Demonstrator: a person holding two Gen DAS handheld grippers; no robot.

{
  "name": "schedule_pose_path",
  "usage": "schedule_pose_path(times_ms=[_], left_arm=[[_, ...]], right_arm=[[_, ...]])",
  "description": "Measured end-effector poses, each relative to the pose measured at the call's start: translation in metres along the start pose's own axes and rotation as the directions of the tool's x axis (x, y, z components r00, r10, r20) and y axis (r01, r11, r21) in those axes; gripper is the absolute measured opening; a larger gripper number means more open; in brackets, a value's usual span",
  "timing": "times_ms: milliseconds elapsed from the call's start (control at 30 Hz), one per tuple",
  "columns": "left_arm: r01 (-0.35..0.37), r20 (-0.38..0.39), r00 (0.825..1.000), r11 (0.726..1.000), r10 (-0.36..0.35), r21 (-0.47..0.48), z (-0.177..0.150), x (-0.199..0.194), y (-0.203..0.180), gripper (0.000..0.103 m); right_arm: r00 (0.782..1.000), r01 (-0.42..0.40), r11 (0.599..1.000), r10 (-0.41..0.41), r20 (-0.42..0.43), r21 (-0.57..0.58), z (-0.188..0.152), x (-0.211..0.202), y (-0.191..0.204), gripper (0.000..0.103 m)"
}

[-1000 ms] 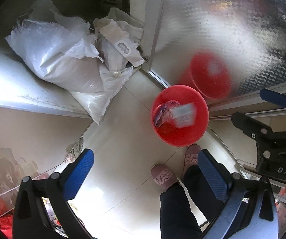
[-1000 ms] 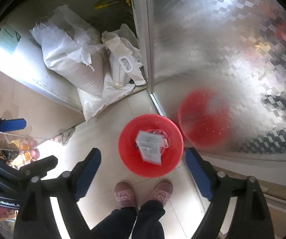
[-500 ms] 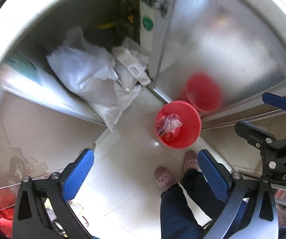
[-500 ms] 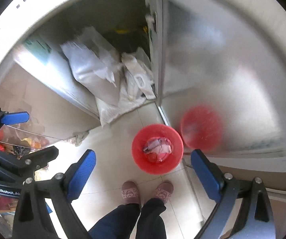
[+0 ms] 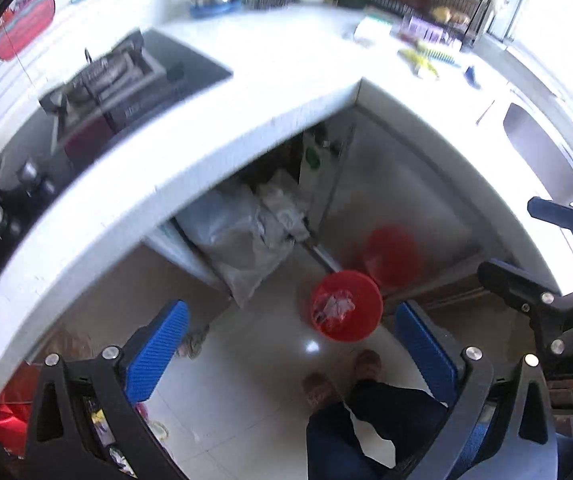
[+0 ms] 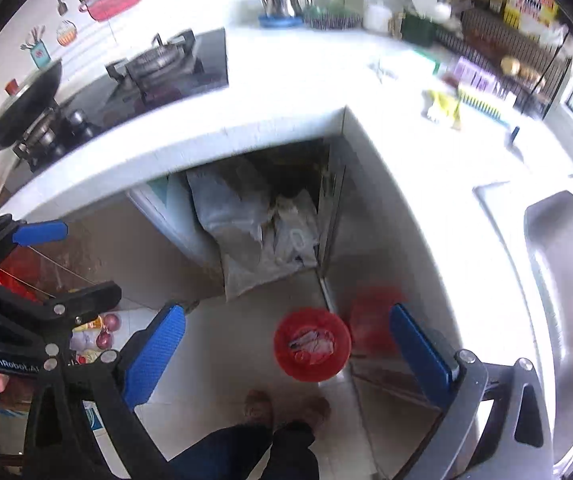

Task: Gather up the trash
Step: 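Raise both tools back up toward the counter items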

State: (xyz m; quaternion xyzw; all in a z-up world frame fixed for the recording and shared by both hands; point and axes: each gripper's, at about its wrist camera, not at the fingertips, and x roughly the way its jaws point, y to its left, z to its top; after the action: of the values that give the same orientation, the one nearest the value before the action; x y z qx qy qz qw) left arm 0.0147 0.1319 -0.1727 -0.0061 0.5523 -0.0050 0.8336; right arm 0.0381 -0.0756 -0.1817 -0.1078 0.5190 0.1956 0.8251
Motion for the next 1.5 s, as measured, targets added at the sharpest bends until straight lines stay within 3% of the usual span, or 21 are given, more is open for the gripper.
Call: schedule_pose_path(times_ms=[433,667,867,1000,1233,1500], left_arm=[[0.007,0.142,0.990,0.994,-0.024,0.113,0.044,-0.075,-0.028,0.103],[0.023,0.176,0.983,0.986,-0.052,0.165,0.077,-0.085,-0.051,0.103],[0.022,0.163,0.985,0.976,-0.058,0.215,0.113,-0.072,-0.084,0.103],[0.058,0.126,0.988,0.974,-0.087,0.219,0.143,-0.052,-0.102,0.103],[0.107,0.058,0.991,0.970,-0.122,0.219,0.207,-0.004,-0.135,0.103],[0.115,-0.007,0.993,0.962,-0.117,0.249,0.278,0.059,-0.175,0.103]], right_arm=[[0.993,0.009,0.993,-0.023,0.118,0.116,0.025,-0.072,-0.016,0.102],[0.981,0.034,0.985,-0.065,0.182,0.167,0.039,-0.095,-0.036,0.102],[0.977,0.053,0.973,-0.097,0.189,0.224,0.049,-0.097,-0.069,0.102],[0.977,0.056,0.964,-0.106,0.184,0.259,0.059,-0.094,-0.097,0.102],[0.981,0.085,0.949,-0.134,0.143,0.303,0.087,-0.070,-0.152,0.102],[0.987,0.097,0.932,-0.135,0.085,0.350,0.116,-0.031,-0.220,0.102]])
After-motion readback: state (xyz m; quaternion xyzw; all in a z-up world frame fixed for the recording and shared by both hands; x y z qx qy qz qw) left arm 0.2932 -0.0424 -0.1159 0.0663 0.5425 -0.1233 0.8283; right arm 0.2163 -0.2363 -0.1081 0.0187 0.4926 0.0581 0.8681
